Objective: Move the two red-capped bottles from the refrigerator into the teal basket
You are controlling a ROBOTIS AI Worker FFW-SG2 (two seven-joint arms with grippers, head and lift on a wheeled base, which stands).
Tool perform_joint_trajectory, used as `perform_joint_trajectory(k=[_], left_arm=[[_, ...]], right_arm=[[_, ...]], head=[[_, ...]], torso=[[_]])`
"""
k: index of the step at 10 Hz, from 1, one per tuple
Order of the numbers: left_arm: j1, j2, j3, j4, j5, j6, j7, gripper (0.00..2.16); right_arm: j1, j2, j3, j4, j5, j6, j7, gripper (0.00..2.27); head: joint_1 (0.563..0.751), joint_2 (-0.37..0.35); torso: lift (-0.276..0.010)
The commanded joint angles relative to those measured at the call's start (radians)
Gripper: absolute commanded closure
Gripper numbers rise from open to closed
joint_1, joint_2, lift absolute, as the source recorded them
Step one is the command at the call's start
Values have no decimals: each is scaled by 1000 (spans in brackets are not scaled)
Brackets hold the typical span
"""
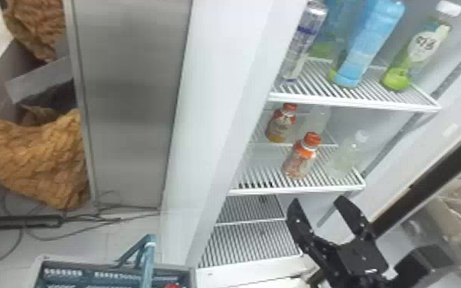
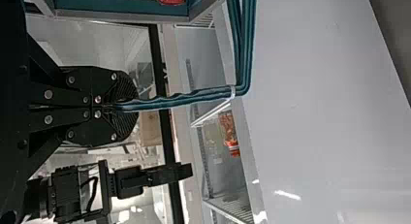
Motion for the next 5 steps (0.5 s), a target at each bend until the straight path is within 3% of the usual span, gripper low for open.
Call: perform_joint_trajectory(k=[1, 5], left_arm=[[0, 0, 0, 0, 0, 1, 1, 1165], [-2, 0, -2, 0, 2, -2, -1, 1165]], right_arm=[[0, -1, 0, 0, 0, 0, 0, 91], [0, -1, 0, -5, 2, 12, 0, 91]], head=[[695, -350], [695, -350]], torso=[[-224], [-224]])
